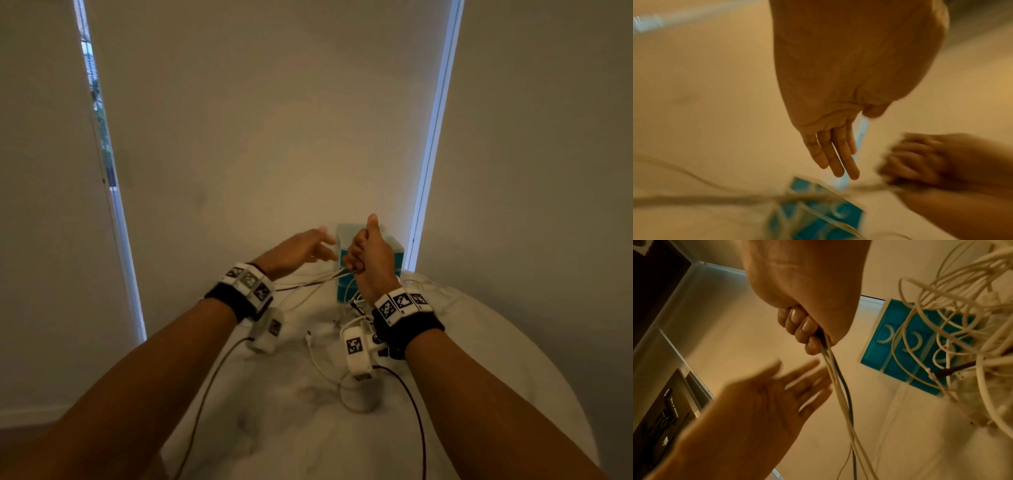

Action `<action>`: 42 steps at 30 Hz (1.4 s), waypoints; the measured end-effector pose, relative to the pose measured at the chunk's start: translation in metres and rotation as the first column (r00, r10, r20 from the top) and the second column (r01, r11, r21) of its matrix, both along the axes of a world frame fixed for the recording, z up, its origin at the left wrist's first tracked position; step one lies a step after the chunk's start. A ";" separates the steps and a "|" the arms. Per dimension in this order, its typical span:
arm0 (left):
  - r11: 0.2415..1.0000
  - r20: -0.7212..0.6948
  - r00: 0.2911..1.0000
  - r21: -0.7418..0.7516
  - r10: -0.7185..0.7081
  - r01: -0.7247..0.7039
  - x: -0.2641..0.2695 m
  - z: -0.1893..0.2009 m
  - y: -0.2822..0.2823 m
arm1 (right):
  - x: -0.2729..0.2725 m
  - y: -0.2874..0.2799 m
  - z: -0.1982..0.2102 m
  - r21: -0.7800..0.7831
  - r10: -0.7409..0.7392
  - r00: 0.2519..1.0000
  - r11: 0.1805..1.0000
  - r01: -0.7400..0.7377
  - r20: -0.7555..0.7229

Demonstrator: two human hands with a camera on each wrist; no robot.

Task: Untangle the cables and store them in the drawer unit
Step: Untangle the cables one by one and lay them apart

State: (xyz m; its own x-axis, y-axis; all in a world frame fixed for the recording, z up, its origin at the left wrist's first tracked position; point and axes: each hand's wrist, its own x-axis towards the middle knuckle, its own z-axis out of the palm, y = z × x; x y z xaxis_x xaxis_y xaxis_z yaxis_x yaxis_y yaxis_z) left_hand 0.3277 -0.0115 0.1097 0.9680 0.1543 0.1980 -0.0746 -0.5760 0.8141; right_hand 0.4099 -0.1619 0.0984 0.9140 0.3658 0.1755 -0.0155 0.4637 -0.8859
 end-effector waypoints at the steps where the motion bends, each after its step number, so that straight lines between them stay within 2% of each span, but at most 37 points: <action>1: 0.991 -0.008 0.998 -0.119 -0.068 0.066 0.007 -0.001 -0.028 | 0.000 0.003 0.000 -0.035 -0.053 0.999 0.998 0.053 0.001; 3: 0.973 -0.011 0.989 -0.184 -0.146 0.142 0.018 -0.011 -0.067 | 0.004 0.004 -0.002 -0.130 -0.144 0.989 0.981 0.145 0.018; 6: 0.982 0.066 0.988 -0.112 -0.142 0.149 0.024 -0.028 -0.081 | 0.022 -0.002 -0.015 -0.188 -0.172 0.985 0.967 0.170 0.006; 8: 0.989 0.115 0.984 -0.049 -0.134 0.140 0.026 -0.032 -0.081 | 0.030 -0.010 -0.024 -0.228 -0.129 0.992 0.965 0.128 0.008; 11: 0.984 0.055 0.997 0.170 0.048 -0.057 0.028 -0.037 -0.067 | 0.035 -0.024 -0.034 -0.246 -0.056 0.998 0.968 0.053 -0.006; 12: 0.974 0.049 0.991 0.186 0.122 -0.129 0.028 -0.037 -0.061 | 0.036 -0.029 -0.037 -0.239 -0.035 0.999 0.970 0.033 -0.002; 14: 0.964 0.080 0.969 0.107 0.234 -0.242 0.034 -0.044 -0.046 | 0.035 -0.040 -0.043 -0.243 0.028 0.999 0.970 -0.022 0.020; 16: 0.954 0.086 0.951 -0.063 0.297 -0.293 0.043 -0.054 -0.036 | 0.034 -0.050 -0.052 -0.363 0.081 0.995 0.930 -0.055 0.058; 19: 0.873 0.032 0.957 -0.421 0.287 -0.247 0.056 -0.071 -0.032 | 0.039 -0.062 -0.078 -0.561 0.108 0.987 0.827 -0.024 0.117; 22: 0.787 -0.011 0.971 -0.583 0.239 -0.200 0.060 -0.082 -0.031 | 0.047 -0.070 -0.105 -0.627 0.083 0.972 0.775 0.078 0.222; 26: 0.742 0.014 0.979 -0.654 0.206 -0.147 0.061 -0.106 -0.031 | 0.045 -0.077 -0.112 -0.490 -0.030 0.987 0.866 0.105 0.159; 29: 0.772 0.000 0.977 -0.613 0.213 -0.168 0.066 -0.122 -0.035 | 0.042 -0.080 -0.109 -0.337 -0.045 0.997 0.939 0.065 0.066; 33: 0.813 0.031 0.976 -0.559 0.213 -0.160 0.068 -0.127 -0.044 | 0.044 -0.079 -0.116 -0.210 -0.115 0.991 0.970 0.126 0.063; 36: 0.822 0.078 0.975 -0.554 0.206 -0.130 0.065 -0.124 -0.046 | 0.045 -0.083 -0.118 0.026 -0.054 0.998 0.998 0.054 -0.014; 38: 0.841 0.102 0.978 -0.531 0.185 -0.103 0.062 -0.122 -0.047 | 0.042 -0.086 -0.114 0.171 0.004 0.997 0.985 0.008 -0.071; 40: 0.880 0.108 0.981 -0.465 0.162 -0.094 0.056 -0.118 -0.050 | 0.038 -0.086 -0.111 0.231 0.054 0.995 0.972 -0.034 -0.080; 42: 0.917 0.128 0.978 -0.386 0.163 -0.102 0.049 -0.113 -0.056 | 0.034 -0.086 -0.108 0.217 0.092 0.994 0.973 -0.076 -0.065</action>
